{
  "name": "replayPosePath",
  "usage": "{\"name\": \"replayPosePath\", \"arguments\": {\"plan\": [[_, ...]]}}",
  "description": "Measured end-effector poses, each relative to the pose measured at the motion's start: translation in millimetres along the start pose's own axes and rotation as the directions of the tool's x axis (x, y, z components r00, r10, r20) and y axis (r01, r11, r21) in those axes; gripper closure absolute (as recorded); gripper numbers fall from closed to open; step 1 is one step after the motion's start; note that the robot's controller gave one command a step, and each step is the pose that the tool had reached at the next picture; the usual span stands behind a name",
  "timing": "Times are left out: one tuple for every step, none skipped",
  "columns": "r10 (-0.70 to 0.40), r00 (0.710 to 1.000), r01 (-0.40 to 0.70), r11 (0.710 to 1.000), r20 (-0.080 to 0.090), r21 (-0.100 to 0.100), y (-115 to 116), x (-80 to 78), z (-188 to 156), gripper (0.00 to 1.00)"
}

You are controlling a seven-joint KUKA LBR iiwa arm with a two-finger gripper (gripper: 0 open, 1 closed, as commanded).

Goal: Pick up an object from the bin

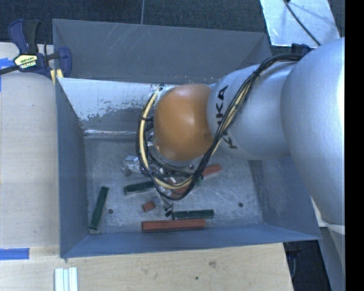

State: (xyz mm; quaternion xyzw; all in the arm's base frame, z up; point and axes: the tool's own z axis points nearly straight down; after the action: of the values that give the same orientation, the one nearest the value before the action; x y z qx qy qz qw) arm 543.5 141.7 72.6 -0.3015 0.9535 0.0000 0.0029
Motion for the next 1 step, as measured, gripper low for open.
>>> {"name": "replayPosePath", "arguments": {"plan": [[0.006, 1.0, -0.006, 1.0, 0.004, 0.0, -0.9, -0.5, -0.5, 1.0]]}}
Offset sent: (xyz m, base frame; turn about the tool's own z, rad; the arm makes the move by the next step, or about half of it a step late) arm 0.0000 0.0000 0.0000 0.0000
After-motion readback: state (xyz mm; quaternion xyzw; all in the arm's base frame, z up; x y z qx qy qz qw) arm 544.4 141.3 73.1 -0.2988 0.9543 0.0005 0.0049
